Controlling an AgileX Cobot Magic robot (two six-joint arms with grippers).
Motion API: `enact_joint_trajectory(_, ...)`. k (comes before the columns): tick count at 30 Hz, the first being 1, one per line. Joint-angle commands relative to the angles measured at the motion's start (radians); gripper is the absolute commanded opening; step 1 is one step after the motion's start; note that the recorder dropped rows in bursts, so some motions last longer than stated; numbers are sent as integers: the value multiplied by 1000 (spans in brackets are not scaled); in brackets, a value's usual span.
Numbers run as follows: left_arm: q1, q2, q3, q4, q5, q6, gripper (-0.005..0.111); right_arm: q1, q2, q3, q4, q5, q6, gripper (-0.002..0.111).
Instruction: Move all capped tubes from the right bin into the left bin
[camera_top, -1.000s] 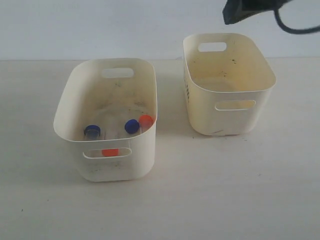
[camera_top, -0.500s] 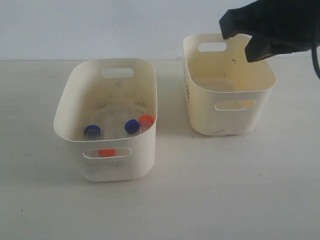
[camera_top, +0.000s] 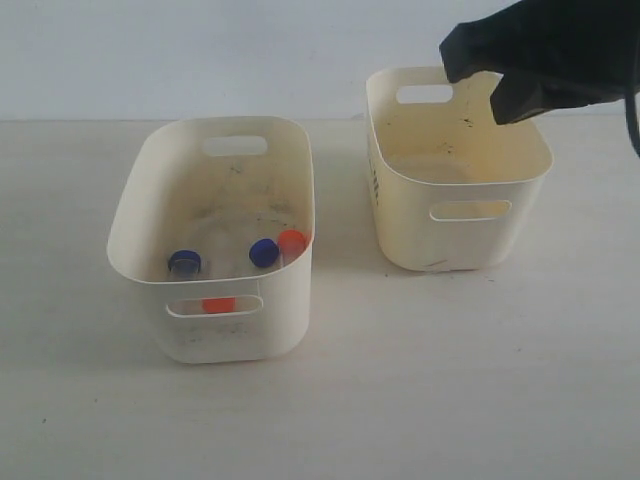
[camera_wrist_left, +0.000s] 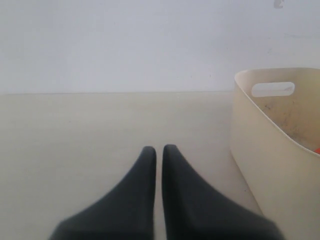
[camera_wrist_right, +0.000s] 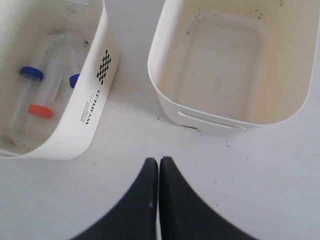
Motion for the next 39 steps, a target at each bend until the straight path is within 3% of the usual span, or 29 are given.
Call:
enact_joint_trajectory(1,1,-4,3,-2,0,-2,4,-9,-18,16,-7,-37,-10,0)
enact_joint_trajectory(4,1,-4,3,-2,0,-2,4,-51,-104,110,50,-238,-10,0)
enact_joint_trajectory(8,1,-4,3,-2,-2,-2,4,-166,-286,369,191,-522,-8,0)
enact_joint_trajectory(11,1,-4,3,-2,-2,-2,4,-264,-445,562,342,-598,-8,0)
enact_joint_trajectory(17,1,-4,3,-2,-2,-2,4,-416,-750,892,394,-732,-8,0)
enact_joint_trajectory(27,1,-4,3,-2,0,-2,4,-587,-1236,1203,383,-919,-24,0)
enact_joint_trajectory(32,1,-4,3,-2,-2,-2,4,-591,-1243,1203,324,-745,-254,0)
enact_joint_trajectory(35,1,-4,3,-2,-2,-2,4,-591,-1243,1203,300,-596,-260,0)
enact_joint_trajectory(39,1,-4,3,-2,-2,-2,4,-591,-1243,1203,201,-600,-251,0)
